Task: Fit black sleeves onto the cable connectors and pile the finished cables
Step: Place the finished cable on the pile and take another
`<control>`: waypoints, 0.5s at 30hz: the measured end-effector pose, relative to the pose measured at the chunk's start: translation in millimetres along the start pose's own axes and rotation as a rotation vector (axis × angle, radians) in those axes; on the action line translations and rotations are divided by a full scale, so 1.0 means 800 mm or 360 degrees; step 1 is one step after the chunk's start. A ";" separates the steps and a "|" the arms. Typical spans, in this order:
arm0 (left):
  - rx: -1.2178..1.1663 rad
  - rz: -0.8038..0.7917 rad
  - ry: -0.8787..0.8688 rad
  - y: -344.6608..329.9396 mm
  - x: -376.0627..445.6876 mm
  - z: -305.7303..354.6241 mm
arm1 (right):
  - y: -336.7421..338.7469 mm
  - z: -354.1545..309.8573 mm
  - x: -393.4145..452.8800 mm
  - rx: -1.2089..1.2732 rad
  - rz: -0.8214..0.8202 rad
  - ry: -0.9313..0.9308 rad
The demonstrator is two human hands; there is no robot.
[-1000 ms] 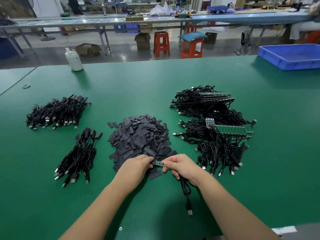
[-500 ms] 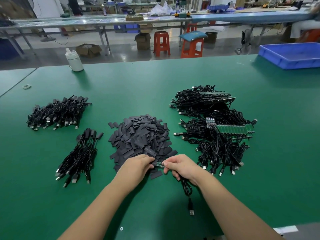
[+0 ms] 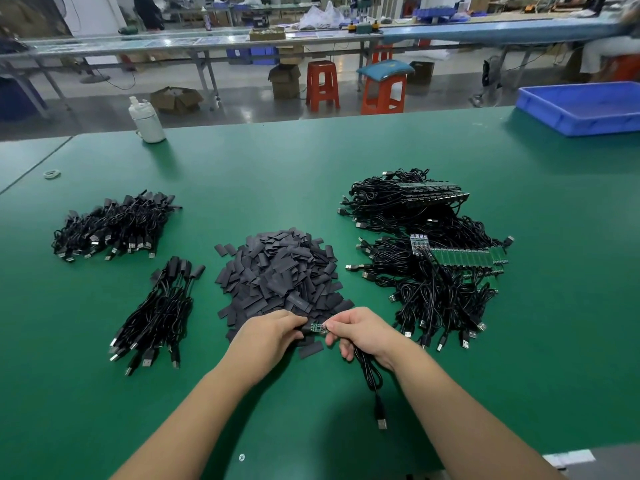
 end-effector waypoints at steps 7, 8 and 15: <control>-0.0033 -0.0045 0.0061 -0.008 -0.004 -0.011 | -0.003 0.002 0.002 -0.0066 0.0009 -0.0028; -0.0021 -0.0033 0.0071 -0.009 -0.004 -0.011 | -0.003 0.002 0.002 -0.0071 0.0005 -0.0027; 0.0065 0.0005 0.0123 -0.011 0.000 -0.004 | -0.002 -0.001 0.001 -0.0068 -0.0024 -0.0044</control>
Point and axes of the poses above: each hand's wrist, its own x-axis towards the middle knuckle, its own y-axis out of the back of the hand, z = x × y, the point moved 5 cm from there along x, towards the middle knuckle, and after that the axes turned 8 degrees about z, right-handed, at the moved point
